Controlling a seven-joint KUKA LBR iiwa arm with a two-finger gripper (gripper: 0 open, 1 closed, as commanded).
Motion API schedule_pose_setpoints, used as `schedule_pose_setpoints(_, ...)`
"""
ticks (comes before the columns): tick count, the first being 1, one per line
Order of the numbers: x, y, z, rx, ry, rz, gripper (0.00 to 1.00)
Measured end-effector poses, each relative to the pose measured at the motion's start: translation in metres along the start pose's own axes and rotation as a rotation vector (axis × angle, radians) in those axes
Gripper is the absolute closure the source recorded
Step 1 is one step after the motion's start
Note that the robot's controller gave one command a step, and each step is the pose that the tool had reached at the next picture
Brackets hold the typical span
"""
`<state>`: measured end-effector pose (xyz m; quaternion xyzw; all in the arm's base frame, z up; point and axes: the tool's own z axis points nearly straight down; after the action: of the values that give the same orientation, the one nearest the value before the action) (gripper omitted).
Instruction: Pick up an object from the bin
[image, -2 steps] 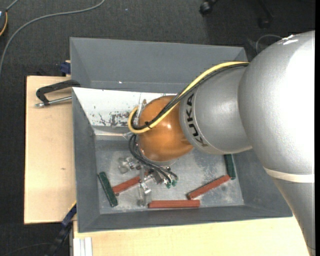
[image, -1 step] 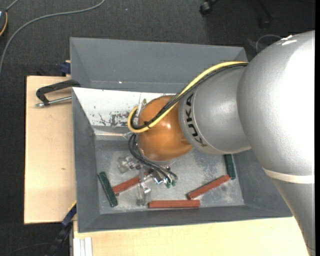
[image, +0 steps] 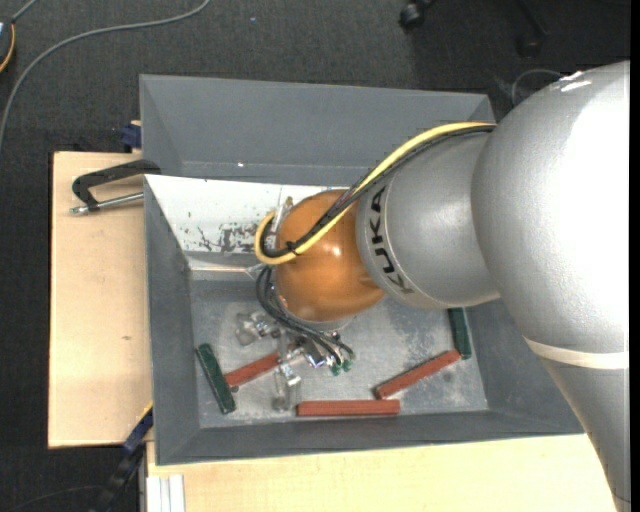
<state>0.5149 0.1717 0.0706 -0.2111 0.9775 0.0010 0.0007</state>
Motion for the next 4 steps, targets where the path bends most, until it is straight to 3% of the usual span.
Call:
schedule_pose_setpoints(2,-0.002,0.001,-0.002,0.0,-0.003,0.004,0.0)
schedule_pose_setpoints(3,-0.002,0.001,-0.001,0.0,-0.002,0.003,1.0)
schedule_pose_setpoints(4,-0.004,0.002,-0.041,0.001,-0.008,0.004,1.0)
